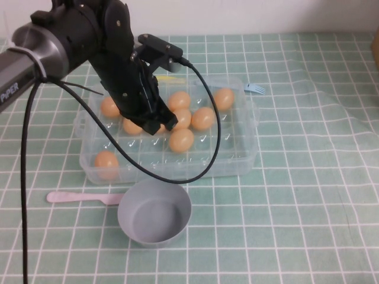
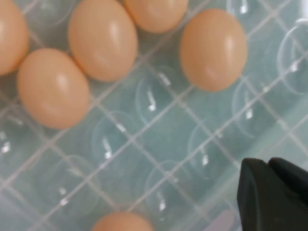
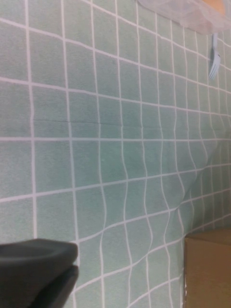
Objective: Take an egg out of the egg box
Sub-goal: Pick up the egg from the plastic box
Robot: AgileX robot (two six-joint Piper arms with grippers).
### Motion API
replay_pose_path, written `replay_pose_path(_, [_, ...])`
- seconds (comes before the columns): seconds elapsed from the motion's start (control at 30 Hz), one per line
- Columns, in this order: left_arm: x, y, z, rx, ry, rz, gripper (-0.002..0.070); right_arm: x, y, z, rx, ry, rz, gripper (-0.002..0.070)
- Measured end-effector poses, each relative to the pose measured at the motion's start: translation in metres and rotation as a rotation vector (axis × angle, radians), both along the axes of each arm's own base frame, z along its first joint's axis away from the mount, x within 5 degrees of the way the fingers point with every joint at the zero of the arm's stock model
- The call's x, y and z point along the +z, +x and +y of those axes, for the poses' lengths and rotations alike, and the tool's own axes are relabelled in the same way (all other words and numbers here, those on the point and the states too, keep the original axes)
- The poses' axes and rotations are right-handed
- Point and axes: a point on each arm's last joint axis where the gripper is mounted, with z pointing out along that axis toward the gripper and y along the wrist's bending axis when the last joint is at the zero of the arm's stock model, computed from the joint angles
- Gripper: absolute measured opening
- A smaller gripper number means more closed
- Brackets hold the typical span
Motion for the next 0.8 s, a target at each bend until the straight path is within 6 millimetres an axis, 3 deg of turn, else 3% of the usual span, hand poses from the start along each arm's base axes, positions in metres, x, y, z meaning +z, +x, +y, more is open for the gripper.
replay_pose_path(0.2, [-0.005, 0.002, 0.012, 0.092, 0.121, 0.014, -0.0004, 0.0, 0.0, 0.0, 0.0, 0.0, 0.0, -0.0017])
replay_pose_path(0.5, [-0.005, 0.003, 0.018, 0.144, 0.149, 0.017, 0.002, 0.0, 0.0, 0.0, 0.0, 0.0, 0.0, -0.0017])
replay_pose_path(0.6, [-0.005, 0.003, 0.017, 0.151, 0.138, 0.025, 0.0099, 0.0, 0.0, 0.0, 0.0, 0.0, 0.0, -0.0017])
replay_pose_path(0.8, [-0.007, 0.003, 0.017, 0.261, 0.112, 0.043, 0.0389, 0.0, 0.0, 0.0, 0.0, 0.0, 0.0, -0.0017])
